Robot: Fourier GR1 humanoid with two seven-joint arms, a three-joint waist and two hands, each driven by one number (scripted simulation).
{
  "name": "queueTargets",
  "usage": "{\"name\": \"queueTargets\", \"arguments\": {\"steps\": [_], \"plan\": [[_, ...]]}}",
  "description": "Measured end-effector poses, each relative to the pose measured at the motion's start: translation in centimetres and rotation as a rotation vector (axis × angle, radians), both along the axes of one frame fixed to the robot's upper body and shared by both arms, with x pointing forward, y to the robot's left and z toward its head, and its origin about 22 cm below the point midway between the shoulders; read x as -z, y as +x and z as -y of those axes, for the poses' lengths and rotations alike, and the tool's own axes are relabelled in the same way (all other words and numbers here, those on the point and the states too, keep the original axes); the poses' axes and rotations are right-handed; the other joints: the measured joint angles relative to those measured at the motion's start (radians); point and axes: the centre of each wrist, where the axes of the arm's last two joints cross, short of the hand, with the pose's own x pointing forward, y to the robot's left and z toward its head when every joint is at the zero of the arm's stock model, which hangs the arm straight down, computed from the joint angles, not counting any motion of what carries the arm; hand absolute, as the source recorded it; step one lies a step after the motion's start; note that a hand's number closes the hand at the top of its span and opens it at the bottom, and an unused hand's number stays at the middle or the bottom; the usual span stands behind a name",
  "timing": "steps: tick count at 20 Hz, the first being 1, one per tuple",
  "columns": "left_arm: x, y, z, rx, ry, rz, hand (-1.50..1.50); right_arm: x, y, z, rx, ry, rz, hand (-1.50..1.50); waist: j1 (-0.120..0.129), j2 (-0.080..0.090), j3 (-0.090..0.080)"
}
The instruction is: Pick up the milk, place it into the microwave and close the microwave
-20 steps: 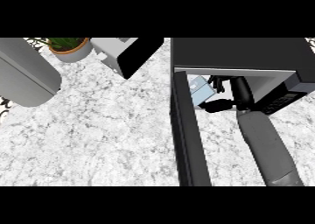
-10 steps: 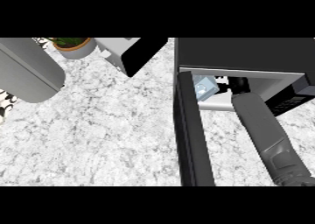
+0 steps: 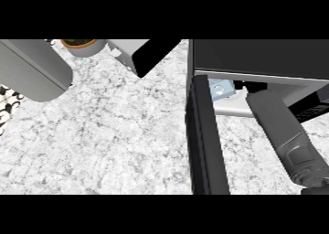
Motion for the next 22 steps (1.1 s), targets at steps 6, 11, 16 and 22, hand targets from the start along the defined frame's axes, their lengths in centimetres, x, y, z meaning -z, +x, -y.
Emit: {"name": "queueTargets", "arguments": {"steps": [6, 11, 16, 22], "plan": [[-0.2, 0.9, 0.0, 0.018, -0.001, 0.015, -1.50, -0.7, 0.4, 1.4, 0.079, -0.113, 0.039, 1.50, 0.018, 0.014, 0.001], [-0.1, 1.4, -0.2, 0.026, 0.007, 0.016, -1.50, -0.3, 0.1, 3.8, 0.254, -0.181, 0.005, -1.50, 0.031, 0.020, -0.003], [-0.2, 1.8, -0.3, 0.023, 0.032, 0.013, -1.50, -0.4, 0.0, 4.3, 0.334, -0.237, -0.001, -1.50, 0.039, 0.022, -0.002], [0.1, 2.6, -0.3, 0.045, 0.046, -0.002, -1.50, -1.1, 0.6, 3.3, 0.223, -0.233, 0.025, -1.50, 0.038, 0.022, -0.001]]}}
